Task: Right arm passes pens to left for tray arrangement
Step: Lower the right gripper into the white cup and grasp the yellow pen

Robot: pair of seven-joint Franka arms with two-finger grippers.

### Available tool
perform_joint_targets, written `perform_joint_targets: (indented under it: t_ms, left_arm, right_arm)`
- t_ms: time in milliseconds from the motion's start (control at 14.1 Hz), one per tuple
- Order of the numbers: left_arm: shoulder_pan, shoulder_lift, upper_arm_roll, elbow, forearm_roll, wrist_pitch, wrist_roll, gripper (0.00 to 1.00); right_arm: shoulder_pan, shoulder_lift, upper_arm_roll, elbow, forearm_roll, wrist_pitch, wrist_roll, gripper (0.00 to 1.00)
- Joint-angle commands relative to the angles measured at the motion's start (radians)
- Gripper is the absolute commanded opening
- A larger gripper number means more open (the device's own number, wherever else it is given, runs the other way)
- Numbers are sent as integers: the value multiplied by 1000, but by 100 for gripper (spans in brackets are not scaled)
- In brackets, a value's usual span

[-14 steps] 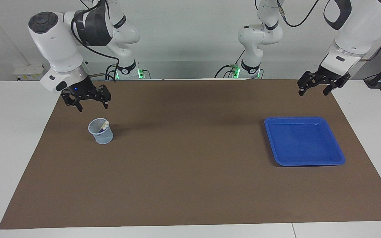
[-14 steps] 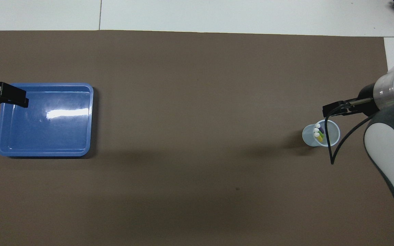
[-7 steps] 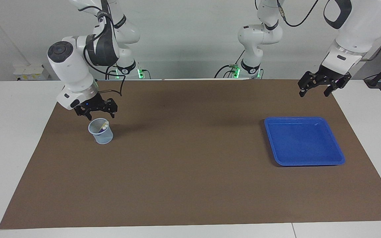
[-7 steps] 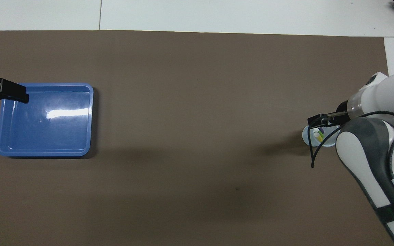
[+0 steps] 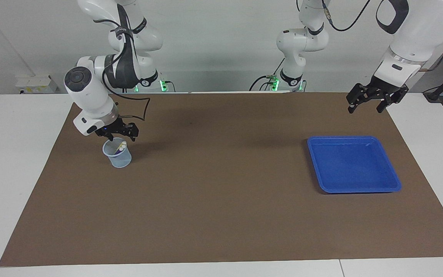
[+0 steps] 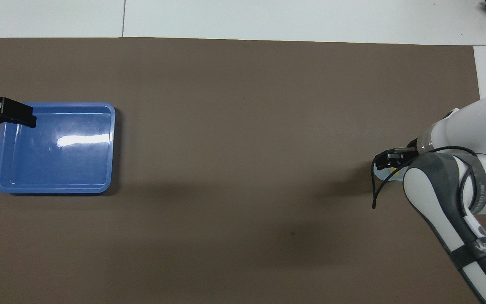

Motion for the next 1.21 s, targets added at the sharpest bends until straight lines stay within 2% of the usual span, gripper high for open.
perform_joint_targets:
  t_ms: [0,142,284,568,781,1136]
  left_arm:
    - [36,-42,2,-59,-28,16,-4,100]
    - [50,-42,4,-56,-56,16,-1,100]
    - [49,-47,2,-62,-56,18,-1,100]
    - [35,-47,1,-65,-56,19,-7,100]
    - [32,-53,-10,-84,-64,21,-37,100]
    - [-28,-145,-11,-290,-157,185,-194,100]
  right_arm:
    - [-20,4,7,-44,22,53,11,89]
    - [-18,4,7,-44,22,55,13,78]
    - [-15,13,7,-45,22,67,26,73]
    - [-18,16,7,-47,22,72,26,44]
    - [-20,18,7,-45,22,72,26,35]
    - [-20,18,7,-42,20,64,26,23]
